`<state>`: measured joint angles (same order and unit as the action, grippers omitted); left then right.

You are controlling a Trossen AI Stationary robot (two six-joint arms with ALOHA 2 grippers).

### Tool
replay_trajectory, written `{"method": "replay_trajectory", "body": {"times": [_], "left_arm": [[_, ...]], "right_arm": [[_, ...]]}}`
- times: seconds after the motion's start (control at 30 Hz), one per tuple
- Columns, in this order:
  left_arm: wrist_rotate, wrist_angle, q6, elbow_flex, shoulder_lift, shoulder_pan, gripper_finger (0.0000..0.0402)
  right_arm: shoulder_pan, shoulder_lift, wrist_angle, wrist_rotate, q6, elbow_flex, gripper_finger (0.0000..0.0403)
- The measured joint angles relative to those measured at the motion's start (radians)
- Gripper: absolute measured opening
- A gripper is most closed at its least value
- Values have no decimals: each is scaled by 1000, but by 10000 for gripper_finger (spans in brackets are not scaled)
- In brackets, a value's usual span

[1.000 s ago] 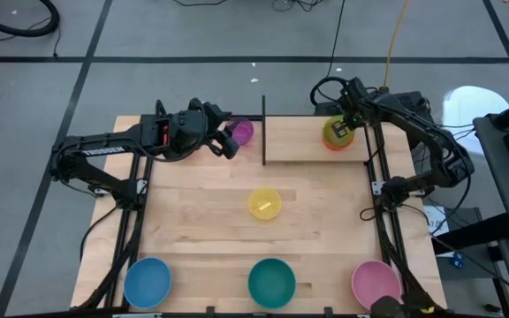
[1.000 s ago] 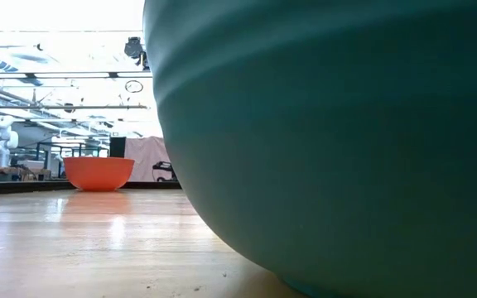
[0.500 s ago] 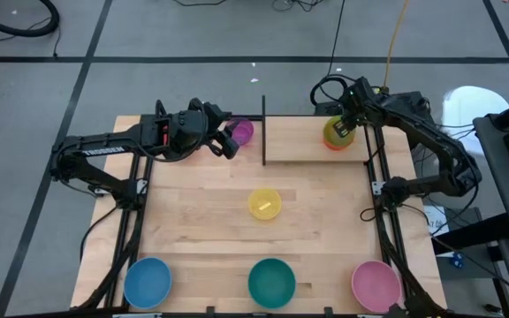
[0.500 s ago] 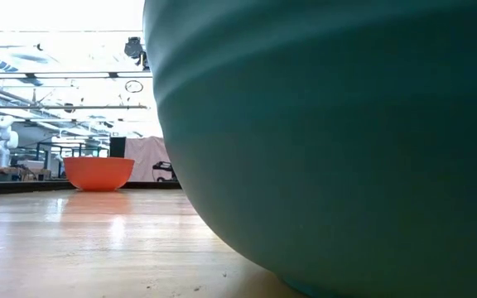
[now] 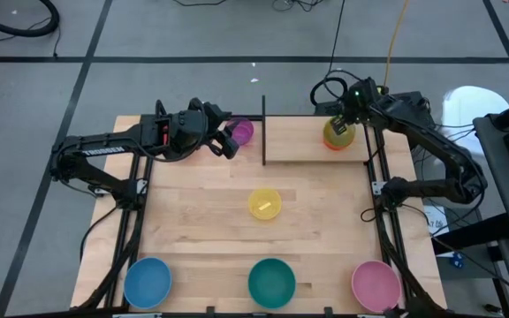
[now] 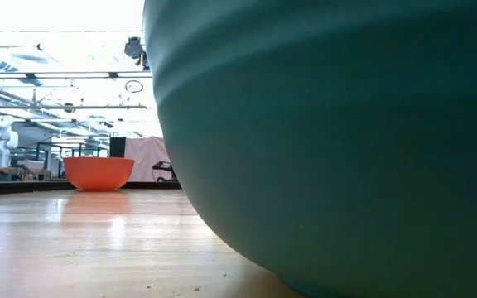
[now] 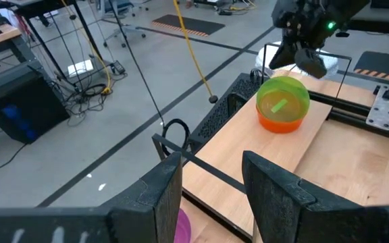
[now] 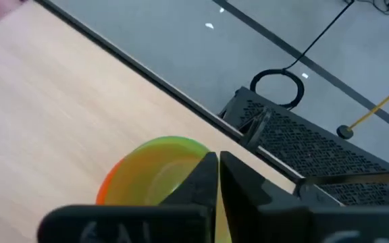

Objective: Place and stack bowls onto a shelf
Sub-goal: Stack the small green bowl on top of the small orange bowl on the shelf, then stack the small yellow bowl on top of the small green bowl on the shelf

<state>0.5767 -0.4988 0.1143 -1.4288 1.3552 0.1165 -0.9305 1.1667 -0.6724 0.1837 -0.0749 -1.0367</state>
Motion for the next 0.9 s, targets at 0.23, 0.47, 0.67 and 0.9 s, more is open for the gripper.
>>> {"method": "replay_trajectory", "body": {"times": [0.23, 0.47, 0.67, 0.9], "left_arm": [[0, 1, 1, 0, 0, 0, 161], [0, 2, 2, 0, 0, 0, 161], [0, 2, 2, 0, 0, 0, 161], [-3, -56, 3, -1, 0, 0, 161]], "right_arm": [[-34, 1, 182, 59, -17, 184, 1], [-57, -3, 249, 32, -30, 277, 0], [-28, -52, 223, -4, -5, 225, 0], [52, -199, 139, -104, -7, 89, 0]]}}
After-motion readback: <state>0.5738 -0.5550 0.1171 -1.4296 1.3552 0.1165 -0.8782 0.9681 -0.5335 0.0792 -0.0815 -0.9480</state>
